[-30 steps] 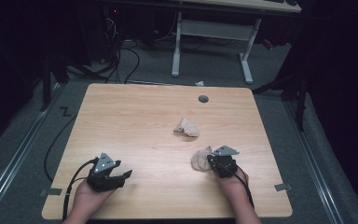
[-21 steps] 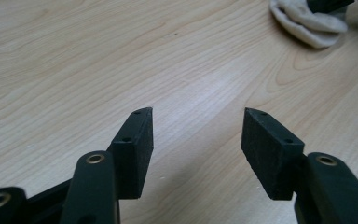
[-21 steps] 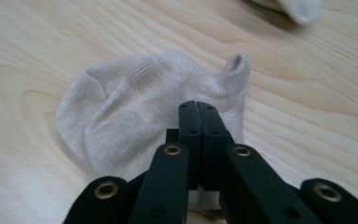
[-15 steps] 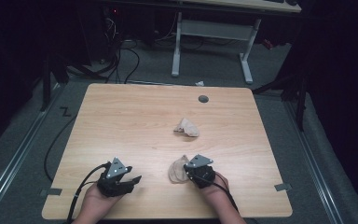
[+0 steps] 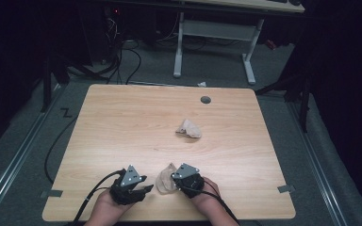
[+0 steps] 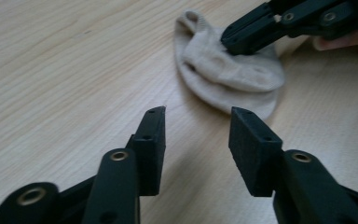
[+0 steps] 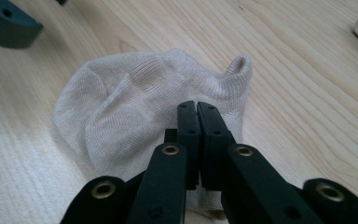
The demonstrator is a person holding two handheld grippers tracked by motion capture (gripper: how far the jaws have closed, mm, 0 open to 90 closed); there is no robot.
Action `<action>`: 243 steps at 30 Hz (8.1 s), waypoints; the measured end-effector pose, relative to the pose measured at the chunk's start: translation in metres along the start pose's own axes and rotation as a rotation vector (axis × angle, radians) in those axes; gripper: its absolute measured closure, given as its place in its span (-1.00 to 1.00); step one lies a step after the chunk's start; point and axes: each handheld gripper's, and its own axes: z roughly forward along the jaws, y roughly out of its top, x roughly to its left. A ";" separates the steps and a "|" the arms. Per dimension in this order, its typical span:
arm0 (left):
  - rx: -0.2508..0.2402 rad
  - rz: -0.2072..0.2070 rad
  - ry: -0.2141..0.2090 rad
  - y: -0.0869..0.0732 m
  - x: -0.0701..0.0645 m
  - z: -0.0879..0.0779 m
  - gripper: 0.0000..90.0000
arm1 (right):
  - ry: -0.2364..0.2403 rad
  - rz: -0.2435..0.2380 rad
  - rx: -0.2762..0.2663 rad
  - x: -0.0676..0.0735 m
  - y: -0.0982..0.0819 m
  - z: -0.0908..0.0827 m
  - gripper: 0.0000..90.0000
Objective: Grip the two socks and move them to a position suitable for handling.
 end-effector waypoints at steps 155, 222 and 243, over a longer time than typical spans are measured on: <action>-0.009 -0.059 0.132 -0.008 0.041 -0.022 -0.02 | -0.102 0.203 0.029 -0.108 0.016 -0.012 -0.20; -0.023 -0.002 0.123 -0.004 0.026 -0.006 -0.11 | -0.003 0.152 -0.079 -0.056 0.022 -0.015 0.86; -0.146 -0.061 0.091 0.017 0.005 0.009 -0.23 | 0.072 0.098 -0.205 -0.026 0.046 -0.028 0.85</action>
